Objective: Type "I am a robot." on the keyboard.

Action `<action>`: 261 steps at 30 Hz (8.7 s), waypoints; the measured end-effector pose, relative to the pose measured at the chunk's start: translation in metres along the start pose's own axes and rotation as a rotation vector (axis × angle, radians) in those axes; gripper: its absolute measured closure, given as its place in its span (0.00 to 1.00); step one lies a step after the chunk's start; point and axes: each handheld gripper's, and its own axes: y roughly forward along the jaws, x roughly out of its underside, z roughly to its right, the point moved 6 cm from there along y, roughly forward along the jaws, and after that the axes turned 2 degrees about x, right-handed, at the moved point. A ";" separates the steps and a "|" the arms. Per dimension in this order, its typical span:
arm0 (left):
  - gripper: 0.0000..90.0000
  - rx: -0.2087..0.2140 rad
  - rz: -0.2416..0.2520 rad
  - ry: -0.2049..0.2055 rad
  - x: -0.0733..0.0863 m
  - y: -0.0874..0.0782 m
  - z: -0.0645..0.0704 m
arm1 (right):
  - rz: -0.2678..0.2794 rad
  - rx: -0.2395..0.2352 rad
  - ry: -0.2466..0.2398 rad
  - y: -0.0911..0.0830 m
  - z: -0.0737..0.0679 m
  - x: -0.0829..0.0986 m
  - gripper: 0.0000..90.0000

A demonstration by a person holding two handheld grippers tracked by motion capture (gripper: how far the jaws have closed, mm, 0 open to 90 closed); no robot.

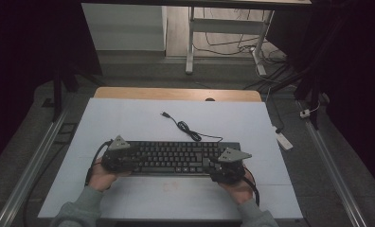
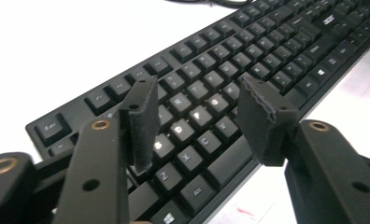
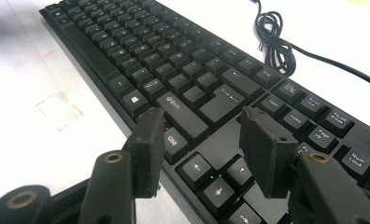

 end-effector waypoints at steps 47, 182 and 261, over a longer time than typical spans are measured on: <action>0.99 -0.075 -0.116 -0.049 0.023 0.014 -0.028 | -0.006 0.004 -0.005 0.002 0.000 0.001 0.55; 0.99 0.142 -0.079 0.126 0.004 0.024 0.041 | -0.001 0.024 0.011 -0.007 0.006 0.005 0.55; 0.34 0.019 0.012 -0.005 0.004 -0.008 -0.007 | 0.013 0.022 0.027 -0.014 0.012 0.010 0.55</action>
